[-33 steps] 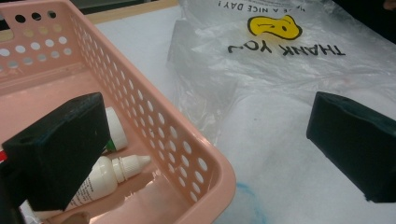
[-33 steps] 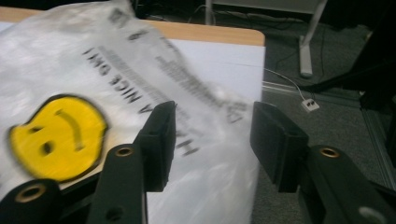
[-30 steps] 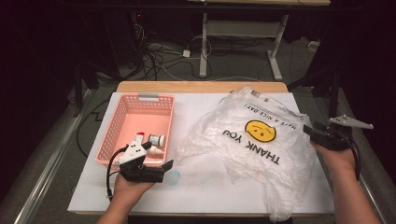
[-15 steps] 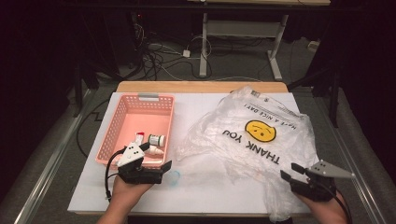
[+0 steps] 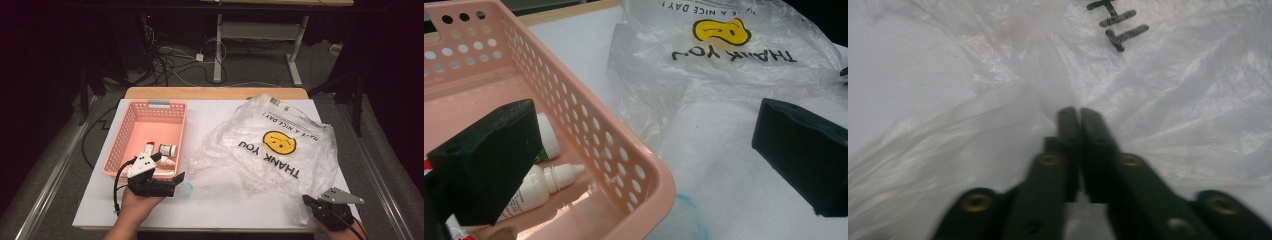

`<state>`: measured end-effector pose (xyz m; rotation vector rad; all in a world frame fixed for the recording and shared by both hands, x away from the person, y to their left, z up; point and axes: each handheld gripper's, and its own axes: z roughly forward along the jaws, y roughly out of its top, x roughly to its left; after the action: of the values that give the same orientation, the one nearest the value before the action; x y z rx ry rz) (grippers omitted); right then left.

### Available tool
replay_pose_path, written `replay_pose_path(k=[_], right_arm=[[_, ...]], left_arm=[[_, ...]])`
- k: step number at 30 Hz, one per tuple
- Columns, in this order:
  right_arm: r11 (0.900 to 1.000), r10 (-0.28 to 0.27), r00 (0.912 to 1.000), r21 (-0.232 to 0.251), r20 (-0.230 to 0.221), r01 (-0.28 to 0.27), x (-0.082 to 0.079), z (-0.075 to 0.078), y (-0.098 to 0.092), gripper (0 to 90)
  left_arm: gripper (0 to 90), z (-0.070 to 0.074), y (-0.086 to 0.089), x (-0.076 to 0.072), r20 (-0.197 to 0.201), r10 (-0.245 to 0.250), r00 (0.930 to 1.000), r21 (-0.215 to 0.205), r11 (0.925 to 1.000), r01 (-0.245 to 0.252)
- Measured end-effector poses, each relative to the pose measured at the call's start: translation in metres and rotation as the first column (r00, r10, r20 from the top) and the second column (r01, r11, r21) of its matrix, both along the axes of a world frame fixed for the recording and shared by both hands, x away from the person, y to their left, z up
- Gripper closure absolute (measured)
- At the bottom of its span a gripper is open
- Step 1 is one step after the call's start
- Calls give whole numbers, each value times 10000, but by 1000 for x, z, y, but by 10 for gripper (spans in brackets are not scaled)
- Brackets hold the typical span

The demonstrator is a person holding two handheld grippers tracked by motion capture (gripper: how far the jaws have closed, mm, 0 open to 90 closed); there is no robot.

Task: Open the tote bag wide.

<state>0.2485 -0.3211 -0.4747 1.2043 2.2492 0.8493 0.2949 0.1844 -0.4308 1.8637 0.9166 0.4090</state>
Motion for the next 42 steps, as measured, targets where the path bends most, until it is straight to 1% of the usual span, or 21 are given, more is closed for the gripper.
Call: replay_pose_path(k=[2,4,7,8,9,11,12,13,18,21,22,25,26,27,28,29,31,34,36,38,42], right_arm=[[10000,-16,10000,50,-3,16,0,0,0,900],[9992,-96,10000,396,-23,97,-1,2,-3,900],[9985,-88,9993,541,356,69,-8,8,3,900],[9984,181,9987,532,470,-206,-13,10,11,900],[9984,181,9987,532,470,-206,-13,10,11,900],[9972,505,9973,517,534,-533,-17,11,21,900],[9945,892,9943,498,580,-921,-19,12,32,900],[9945,892,9943,498,580,-921,-19,12,32,900],[9830,1680,9849,683,426,-1706,-16,9,61,900],[9732,2243,9741,452,276,-2254,-12,5,81,891],[9732,2243,9741,452,276,-2254,-12,5,81,891],[9669,2361,9705,876,488,-2396,-12,11,81,735],[9620,2317,9704,1318,679,-2389,-13,17,77,658],[9589,2270,9702,1547,850,-2380,-12,22,75,626],[9589,2270,9702,1547,850,-2380,-12,22,75,626],[9553,2275,9687,1702,997,-2418,-11,26,73,592],[9492,2288,9656,1919,1236,-2494,-4,33,73,533],[9450,2260,9627,2063,1487,-2537,12,39,76,473],[9426,2325,9604,2077,1537,-2614,25,41,80,451],[9419,2349,9592,2067,1577,-2646,39,41,87,388],[9394,2484,9564,2028,1536,-2765,67,41,102,357]], left_arm=[[0,0,0,0,4,-20,10000,0,10000,20],[0,1,0,0,28,-15,10000,-4,10000,15],[0,1,2,0,65,34,10000,-78,10000,-33],[0,2,2,0,49,58,10000,-102,9999,-58],[0,1,2,1,60,85,9999,-127,9999,-84],[0,1,3,2,50,105,9999,-136,9999,-105],[0,1,3,2,41,117,9999,-156,9998,-117],[0,1,3,2,42,121,9999,-175,9998,-121],[0,2,2,1,121,160,9998,-282,9995,-156],[0,2,1,1,100,168,9998,-309,9994,-165],[0,2,1,0,86,174,9998,-331,9993,-171],[0,3,2,0,90,190,9998,-409,9990,-186],[0,3,2,0,95,204,9997,-434,9989,-199],[0,3,2,0,98,220,9997,-441,9988,-215],[0,3,2,0,92,230,9997,-438,9988,-226],[0,3,2,0,75,236,9997,-450,9987,-233],[0,2,1,0,59,245,9997,-456,9987,-242],[0,2,-1,0,69,245,9997,-417,9988,-242],[0,2,-2,0,67,263,9996,-417,9988,-260],[0,2,-2,-1,96,295,9995,-405,9988,-291],[0,2,-1,-1,99,426,9990,-331,9986,-423]])
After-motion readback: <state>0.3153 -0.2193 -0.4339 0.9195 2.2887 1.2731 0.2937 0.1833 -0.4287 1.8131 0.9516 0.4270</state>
